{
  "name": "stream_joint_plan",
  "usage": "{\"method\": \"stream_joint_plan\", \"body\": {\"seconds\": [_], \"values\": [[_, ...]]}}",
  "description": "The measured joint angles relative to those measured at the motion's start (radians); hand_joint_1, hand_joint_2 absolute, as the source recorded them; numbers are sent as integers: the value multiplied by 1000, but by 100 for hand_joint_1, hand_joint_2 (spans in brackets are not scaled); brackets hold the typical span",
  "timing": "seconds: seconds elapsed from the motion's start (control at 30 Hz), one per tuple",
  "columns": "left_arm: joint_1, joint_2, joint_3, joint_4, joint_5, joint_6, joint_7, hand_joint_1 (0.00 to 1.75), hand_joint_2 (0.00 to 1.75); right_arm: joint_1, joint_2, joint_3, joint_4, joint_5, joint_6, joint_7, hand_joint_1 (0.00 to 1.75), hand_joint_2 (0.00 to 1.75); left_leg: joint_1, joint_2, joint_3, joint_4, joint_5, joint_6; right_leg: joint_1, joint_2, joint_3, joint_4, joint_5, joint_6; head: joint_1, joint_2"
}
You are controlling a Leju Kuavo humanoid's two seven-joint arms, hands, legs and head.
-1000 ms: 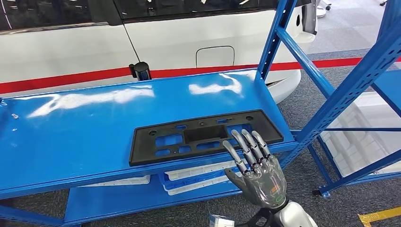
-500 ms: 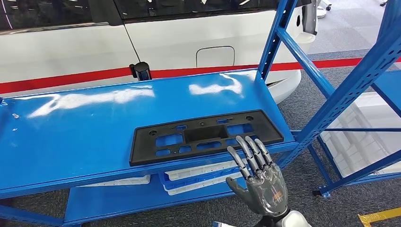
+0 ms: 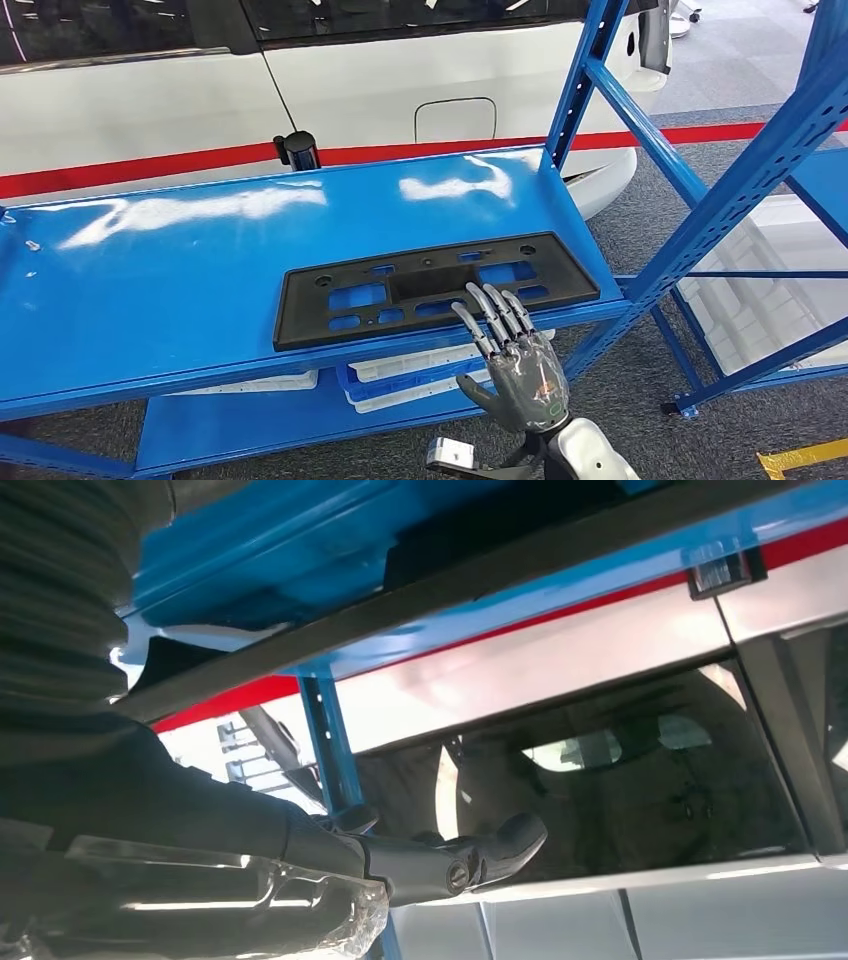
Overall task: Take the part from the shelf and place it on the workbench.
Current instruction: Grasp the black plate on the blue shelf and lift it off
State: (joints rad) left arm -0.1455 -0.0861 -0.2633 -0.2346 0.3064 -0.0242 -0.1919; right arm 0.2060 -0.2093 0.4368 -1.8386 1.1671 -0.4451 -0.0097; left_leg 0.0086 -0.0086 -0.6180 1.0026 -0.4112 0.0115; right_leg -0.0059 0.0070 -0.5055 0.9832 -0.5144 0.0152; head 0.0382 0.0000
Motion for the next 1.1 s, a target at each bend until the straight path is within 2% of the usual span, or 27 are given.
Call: {"method": "stream_joint_plan", "body": {"seconds": [0.6, 0.7, 0.9, 1.1], "values": [[-21, -7, 4, 0, -25, 32, 72, 0, 175, -40, 47, -33, 115, 7, 9, -33, 0, 175, 0, 0, 0, 0, 0, 0, 0, 0, 0, 0, 0, 0, 0, 0], [-25, -9, 4, 0, -29, 37, 86, 0, 175, -65, 58, -47, 135, 14, 6, -51, 0, 175, 0, 0, 0, 0, 0, 0, 0, 0, 0, 0, 0, 0, 0, 0], [-58, -35, 4, 0, -38, 77, 165, 0, 175, -154, 69, -67, 201, -2, -7, -95, 0, 175, 0, 0, 2, 0, 1, 0, 0, 0, 2, 0, 0, 0, 0, 0], [-70, -48, 4, 0, -40, 84, 175, 0, 175, -182, 76, -73, 239, -4, -11, -103, 0, 175, 0, 0, 2, 0, 1, 0, 0, 0, 2, 0, 0, 0, 0, 0]]}}
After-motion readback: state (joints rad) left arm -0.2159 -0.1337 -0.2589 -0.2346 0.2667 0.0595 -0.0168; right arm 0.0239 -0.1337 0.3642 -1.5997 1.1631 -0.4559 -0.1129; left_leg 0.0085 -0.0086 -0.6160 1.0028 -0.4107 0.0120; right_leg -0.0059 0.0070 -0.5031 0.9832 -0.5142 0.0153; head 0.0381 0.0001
